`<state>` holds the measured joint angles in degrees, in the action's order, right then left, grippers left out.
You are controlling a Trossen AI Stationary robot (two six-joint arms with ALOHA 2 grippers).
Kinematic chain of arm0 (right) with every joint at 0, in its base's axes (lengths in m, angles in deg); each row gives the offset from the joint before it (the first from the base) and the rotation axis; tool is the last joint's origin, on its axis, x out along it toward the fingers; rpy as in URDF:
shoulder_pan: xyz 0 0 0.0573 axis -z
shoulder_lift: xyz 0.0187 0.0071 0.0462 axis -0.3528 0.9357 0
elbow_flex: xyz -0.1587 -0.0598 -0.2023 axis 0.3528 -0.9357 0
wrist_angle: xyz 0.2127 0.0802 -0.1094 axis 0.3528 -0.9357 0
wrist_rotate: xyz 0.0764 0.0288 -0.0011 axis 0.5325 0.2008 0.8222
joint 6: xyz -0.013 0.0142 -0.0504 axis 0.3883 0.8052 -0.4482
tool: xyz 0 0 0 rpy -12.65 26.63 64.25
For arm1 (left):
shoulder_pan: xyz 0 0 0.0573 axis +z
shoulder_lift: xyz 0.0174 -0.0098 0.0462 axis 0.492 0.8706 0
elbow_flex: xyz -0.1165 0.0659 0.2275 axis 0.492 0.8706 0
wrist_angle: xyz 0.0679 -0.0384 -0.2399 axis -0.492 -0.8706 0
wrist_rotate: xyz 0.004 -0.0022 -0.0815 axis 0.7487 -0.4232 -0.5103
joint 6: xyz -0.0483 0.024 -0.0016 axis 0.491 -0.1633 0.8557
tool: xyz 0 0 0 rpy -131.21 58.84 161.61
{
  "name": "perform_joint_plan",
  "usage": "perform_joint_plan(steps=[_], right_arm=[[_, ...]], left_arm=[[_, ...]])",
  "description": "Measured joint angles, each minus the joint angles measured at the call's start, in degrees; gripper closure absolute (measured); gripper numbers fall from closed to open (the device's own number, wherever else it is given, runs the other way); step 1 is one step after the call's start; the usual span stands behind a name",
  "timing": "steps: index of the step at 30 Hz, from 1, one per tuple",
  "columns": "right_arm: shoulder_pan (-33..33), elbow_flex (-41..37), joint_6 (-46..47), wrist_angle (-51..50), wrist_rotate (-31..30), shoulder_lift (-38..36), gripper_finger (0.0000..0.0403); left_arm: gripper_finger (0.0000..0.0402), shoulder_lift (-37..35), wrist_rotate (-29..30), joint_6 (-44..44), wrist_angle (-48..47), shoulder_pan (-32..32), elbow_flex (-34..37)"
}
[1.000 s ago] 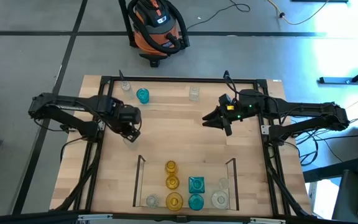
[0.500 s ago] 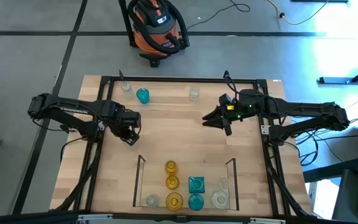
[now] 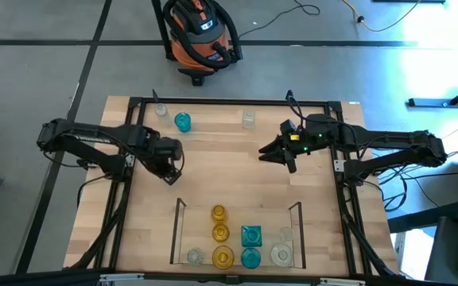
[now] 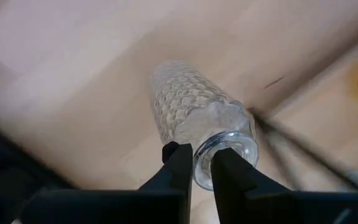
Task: Sort vases onto shelf
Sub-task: Put the transparent vase on the shelf aligned with the other transparent vase
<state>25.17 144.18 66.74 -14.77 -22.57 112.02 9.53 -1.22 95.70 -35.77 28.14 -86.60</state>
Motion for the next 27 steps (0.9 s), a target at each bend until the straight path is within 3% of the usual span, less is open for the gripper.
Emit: perform_joint_plan(steps=[8,15,19,27], right_arm=[[0.0,0.0,-1.5,0.0,-2.0,0.0,0.0268],[0.0,0.0,-2.9,0.0,-2.9,0.0,0.0268],[0.0,0.0,-2.9,-0.1,-2.9,0.0,0.0268],[0.0,0.0,-2.9,-0.6,-1.5,0.0,0.0268]], left_arm=[[0.0373,6.3,5.9,-2.8,-7.6,-2.2,-21.1],[0.0373,27.0,3.2,-15.0,-20.4,-8.3,-45.3],[0.0373,33.1,0.6,-16.5,-18.5,-11.3,-51.2],[0.0373,34.2,-2.5,-11.6,-19.3,-15.8,-51.1]])
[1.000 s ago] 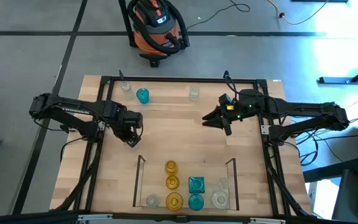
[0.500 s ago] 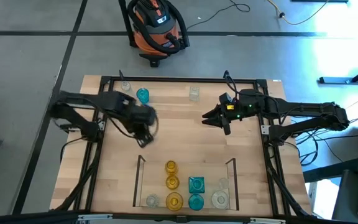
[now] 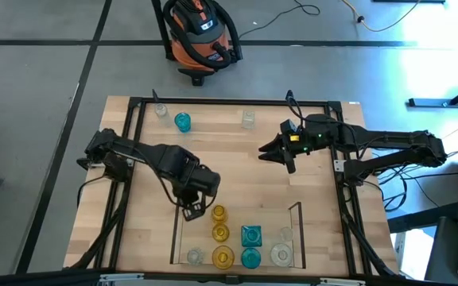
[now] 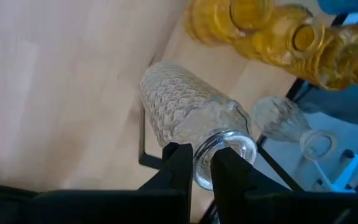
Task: Sort vases onto shelf
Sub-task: Put the transparent vase on the shelf aligned with the other transparent vase
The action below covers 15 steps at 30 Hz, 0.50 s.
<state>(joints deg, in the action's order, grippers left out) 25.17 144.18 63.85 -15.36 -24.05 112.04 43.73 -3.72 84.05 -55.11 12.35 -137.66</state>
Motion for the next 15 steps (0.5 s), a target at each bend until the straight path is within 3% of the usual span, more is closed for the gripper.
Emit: perform_joint_plan(steps=[15], right_arm=[[0.0,0.0,-0.1,0.0,0.0,0.0,0.0268]], left_arm=[[0.0373,0.0,-2.2,6.6,6.4,-6.5,2.1]])
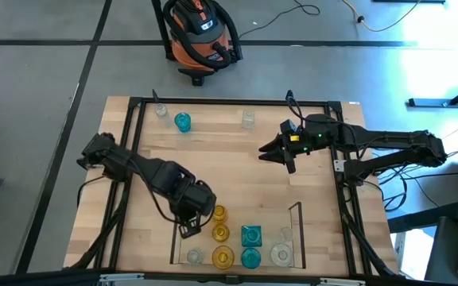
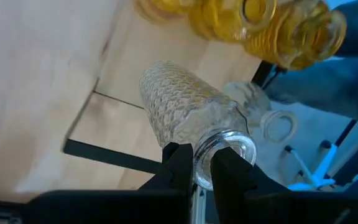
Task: Sort vases onto shelf
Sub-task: Put the transparent vase on the shelf aligned with the other transparent vase
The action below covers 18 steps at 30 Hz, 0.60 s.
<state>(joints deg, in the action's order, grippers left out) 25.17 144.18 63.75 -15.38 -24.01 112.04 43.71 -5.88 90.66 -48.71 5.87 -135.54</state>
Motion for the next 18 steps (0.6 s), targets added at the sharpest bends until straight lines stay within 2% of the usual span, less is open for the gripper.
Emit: perform_joint_plan(steps=[14,18], right_arm=[[0.0,0.0,0.0,0.0,0.6,0.0,0.0268],[0.0,0.0,0.0,0.0,0.6,0.0,0.0268]], left_arm=[[0.0373,0.0,-3.5,2.1,13.1,-1.7,11.0],[0.0373,-0.1,-4.2,2.2,13.8,-1.7,12.8]])
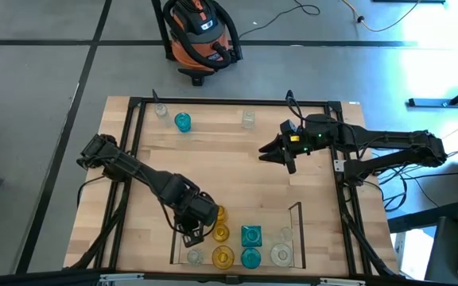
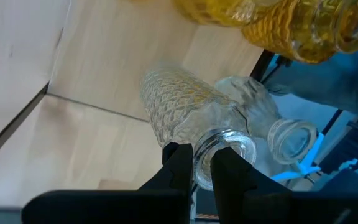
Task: Sort vases onto shelf
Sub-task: Put the transparent vase on the shelf aligned with the other transparent vase
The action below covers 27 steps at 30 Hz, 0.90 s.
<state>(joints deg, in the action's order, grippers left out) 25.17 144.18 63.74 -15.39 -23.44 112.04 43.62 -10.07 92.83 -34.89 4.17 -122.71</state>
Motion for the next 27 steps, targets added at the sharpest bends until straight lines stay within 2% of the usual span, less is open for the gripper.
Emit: perform_joint_plan(steps=[8,27], right_arm=[[0.0,0.0,0.0,-0.1,0.0,0.0,0.0268],[0.0,0.0,-1.3,-0.3,0.0,0.0,0.0268]], left_arm=[[0.0358,0.0,-2.1,-0.1,3.6,0.0,1.6],[0.035,0.0,-1.3,-1.4,4.5,-0.2,1.6]])
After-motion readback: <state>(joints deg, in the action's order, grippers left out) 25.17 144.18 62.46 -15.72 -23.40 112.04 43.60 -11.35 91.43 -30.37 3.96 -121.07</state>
